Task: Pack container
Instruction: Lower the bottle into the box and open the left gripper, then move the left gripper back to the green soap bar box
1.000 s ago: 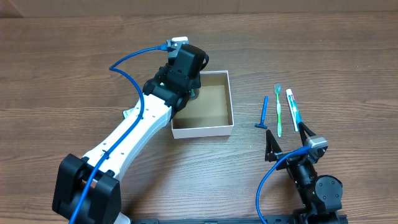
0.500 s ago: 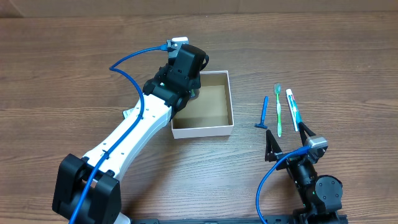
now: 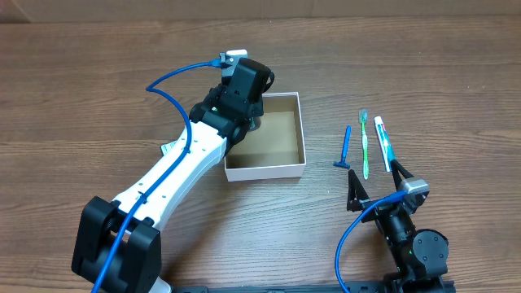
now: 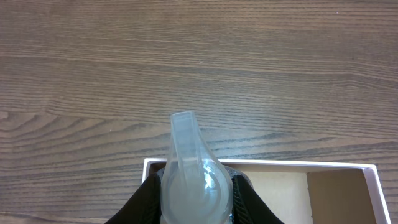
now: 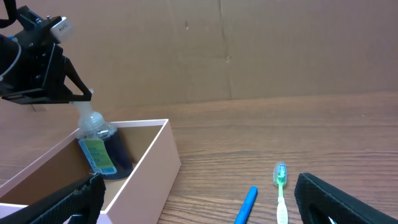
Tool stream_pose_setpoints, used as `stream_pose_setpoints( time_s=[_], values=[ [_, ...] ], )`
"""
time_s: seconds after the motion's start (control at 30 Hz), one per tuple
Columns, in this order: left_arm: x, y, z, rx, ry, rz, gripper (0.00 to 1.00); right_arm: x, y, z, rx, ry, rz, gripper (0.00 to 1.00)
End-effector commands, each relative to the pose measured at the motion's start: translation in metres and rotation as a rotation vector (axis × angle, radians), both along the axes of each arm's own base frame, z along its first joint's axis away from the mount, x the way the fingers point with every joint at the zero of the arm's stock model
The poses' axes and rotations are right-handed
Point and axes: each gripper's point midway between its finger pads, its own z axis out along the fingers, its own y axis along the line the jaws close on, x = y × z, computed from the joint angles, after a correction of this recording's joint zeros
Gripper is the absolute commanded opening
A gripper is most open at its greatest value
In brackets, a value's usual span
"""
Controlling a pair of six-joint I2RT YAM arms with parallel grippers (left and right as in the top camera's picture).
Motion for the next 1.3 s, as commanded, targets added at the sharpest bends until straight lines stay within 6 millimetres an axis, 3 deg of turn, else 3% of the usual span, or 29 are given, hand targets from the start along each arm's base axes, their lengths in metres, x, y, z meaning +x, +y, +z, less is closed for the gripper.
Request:
stream_pose_setpoints(
  time_s=[0.0,0.07,0.13,0.47,0.6,0.73,0.83,0.97,1.07,1.17,1.27],
  values=[
    [0.006,-0.004,0.011,-0.009,-0.028,-0.002,0.38,0.001,-0.002,-0.001,-0.005,-0.007,-0.012,1.0],
    [0.006,-0.004,0.011,-0.009,-0.028,-0.002,0.51,0.001,-0.002,-0.001,-0.005,-0.007,-0.012,1.0],
    [0.006,-0.004,0.011,-0.008,-0.028,-0.002,0.56,0.001,-0.002,-0.001,-0.005,-0.007,-0.011,1.0],
    [0.009,0.001,0.018,0.069,-0.049,-0.032,0.62,0.001,-0.002,-0.001,-0.005,-0.007,-0.012,1.0],
    [0.008,0.018,0.05,0.127,-0.121,0.014,0.64,0.001,-0.002,-0.001,-0.005,-0.007,-0.012,1.0],
    [-0.001,0.039,0.098,0.174,-0.221,0.064,0.7,0.001,-0.002,-0.001,-0.005,-0.007,-0.012,1.0],
    [-0.019,0.064,0.133,0.194,-0.279,0.133,0.82,0.001,-0.002,-0.001,-0.005,-0.007,-0.012,1.0],
    [-0.046,0.094,0.155,0.146,-0.28,0.198,0.83,0.001,-0.002,-0.001,-0.005,-0.007,-0.012,1.0],
    [-0.07,0.118,0.143,0.099,-0.183,0.25,0.9,0.001,-0.002,-0.001,-0.005,-0.007,-0.011,1.0],
    [-0.099,0.141,0.107,0.028,0.02,0.314,1.0,0.001,-0.002,-0.001,-0.005,-0.007,-0.011,1.0],
    [-0.122,0.149,0.064,-0.052,0.243,0.316,1.0,0.001,-0.002,-0.001,-0.005,-0.007,-0.012,1.0]
  ],
)
